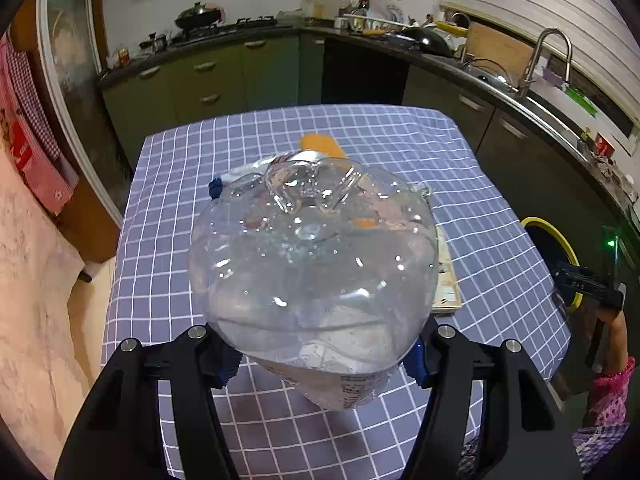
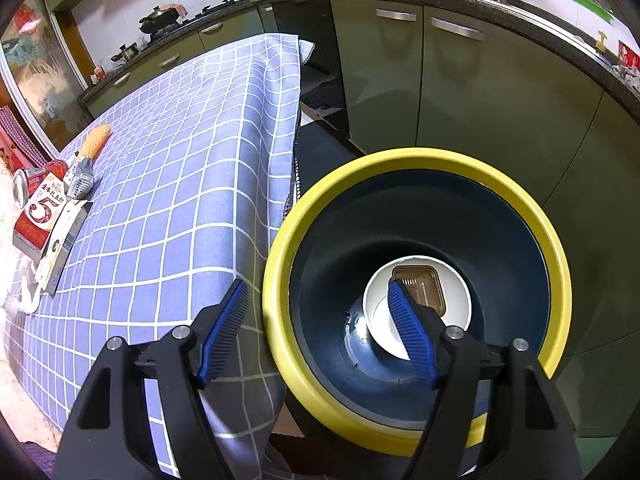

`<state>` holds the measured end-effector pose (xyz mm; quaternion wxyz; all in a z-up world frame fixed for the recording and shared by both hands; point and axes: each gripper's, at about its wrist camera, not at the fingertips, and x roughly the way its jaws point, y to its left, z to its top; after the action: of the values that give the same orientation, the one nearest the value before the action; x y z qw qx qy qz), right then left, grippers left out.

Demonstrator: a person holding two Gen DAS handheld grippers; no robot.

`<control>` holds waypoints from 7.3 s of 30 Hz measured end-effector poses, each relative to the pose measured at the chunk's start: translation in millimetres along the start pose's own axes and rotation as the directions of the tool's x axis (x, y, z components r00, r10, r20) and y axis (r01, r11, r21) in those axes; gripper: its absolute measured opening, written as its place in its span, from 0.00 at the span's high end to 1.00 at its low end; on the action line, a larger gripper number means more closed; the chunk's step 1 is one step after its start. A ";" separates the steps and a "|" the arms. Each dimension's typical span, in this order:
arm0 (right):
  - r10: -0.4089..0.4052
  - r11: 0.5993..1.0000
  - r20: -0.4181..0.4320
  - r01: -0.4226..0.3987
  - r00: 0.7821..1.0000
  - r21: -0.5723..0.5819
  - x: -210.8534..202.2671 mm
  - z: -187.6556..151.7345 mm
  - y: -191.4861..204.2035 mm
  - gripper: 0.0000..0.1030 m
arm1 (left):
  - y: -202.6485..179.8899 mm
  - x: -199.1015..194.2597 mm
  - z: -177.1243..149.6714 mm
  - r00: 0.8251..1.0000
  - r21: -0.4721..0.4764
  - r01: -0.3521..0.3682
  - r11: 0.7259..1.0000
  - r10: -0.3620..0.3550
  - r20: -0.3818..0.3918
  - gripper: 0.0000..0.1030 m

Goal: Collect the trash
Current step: 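Carry the water bottle over the bin and open the left gripper, then move the right gripper back to the table and grasp the milk carton, then carry the milk carton over the bin and open the right gripper, then lower the left gripper onto the red Coca-Cola can and grasp it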

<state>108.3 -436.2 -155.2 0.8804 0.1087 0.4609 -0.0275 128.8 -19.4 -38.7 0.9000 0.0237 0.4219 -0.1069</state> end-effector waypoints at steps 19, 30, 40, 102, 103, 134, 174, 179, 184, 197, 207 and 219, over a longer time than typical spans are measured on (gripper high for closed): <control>-0.018 0.998 0.087 0.013 0.996 0.066 -34.8 -4.6 -31.8 0.34 | -92.1 -27.9 41.1 0.989 0.207 0.117 0.971 -0.133 0.066 0.39; -0.071 0.979 0.158 0.039 0.985 0.198 -72.5 -26.0 -99.8 0.34 | -235.9 -2.3 78.2 0.935 0.407 0.327 0.853 -0.355 -0.006 0.39; -0.099 0.958 0.161 0.051 0.982 0.281 -78.5 -44.5 -140.6 0.34 | -368.3 58.3 89.0 0.872 0.512 0.470 0.719 -0.469 -0.142 0.39; 0.371 0.863 0.042 -0.327 0.928 -0.385 -31.3 27.1 223.8 0.32 | 7.0 3.0 -53.1 0.996 -0.032 0.013 0.999 -0.010 0.084 0.11; 0.377 0.848 0.036 -0.329 0.925 -0.415 -29.7 22.3 242.8 0.32 | 11.6 2.2 -53.8 0.996 -0.040 0.010 0.999 -0.006 0.086 0.11; 0.298 0.856 0.053 -0.242 0.953 -0.456 0.9 28.2 323.9 0.65 | 46.1 20.3 -73.2 0.997 -0.084 0.054 0.995 -0.049 0.064 0.11; -0.100 0.995 0.233 0.097 0.967 0.024 -112.9 23.2 35.5 0.65 | 5.6 38.3 -54.4 0.998 0.022 0.063 0.998 -0.064 0.026 0.11; -0.169 0.982 0.179 0.150 0.969 0.116 -95.9 8.1 -10.5 0.64 | -8.4 34.9 -50.9 0.997 0.058 0.064 0.996 -0.065 0.028 0.11; -0.197 0.971 0.142 0.172 0.970 0.168 -75.0 -1.2 -35.4 0.62 | -17.7 31.7 -47.8 0.998 0.081 0.061 0.995 -0.063 0.029 0.11; -0.132 0.982 0.215 0.098 0.968 0.164 -88.4 1.6 -18.0 0.43 | -10.1 35.3 -40.9 0.998 0.096 0.058 0.994 -0.061 0.022 0.11; -0.088 0.992 0.182 0.068 0.979 0.110 -67.3 12.0 14.1 0.42 | 37.8 54.1 12.9 0.996 0.154 0.082 0.985 -0.086 0.016 0.11; -0.082 0.994 0.142 0.072 0.986 0.080 -48.4 18.4 31.9 0.42 | 57.2 99.6 50.5 0.994 0.310 0.109 0.945 -0.108 -0.021 0.11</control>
<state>100.1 -411.6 -100.2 0.9052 0.1212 0.3981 -0.0865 241.0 12.6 -85.1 0.8771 0.1418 0.4022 -0.2210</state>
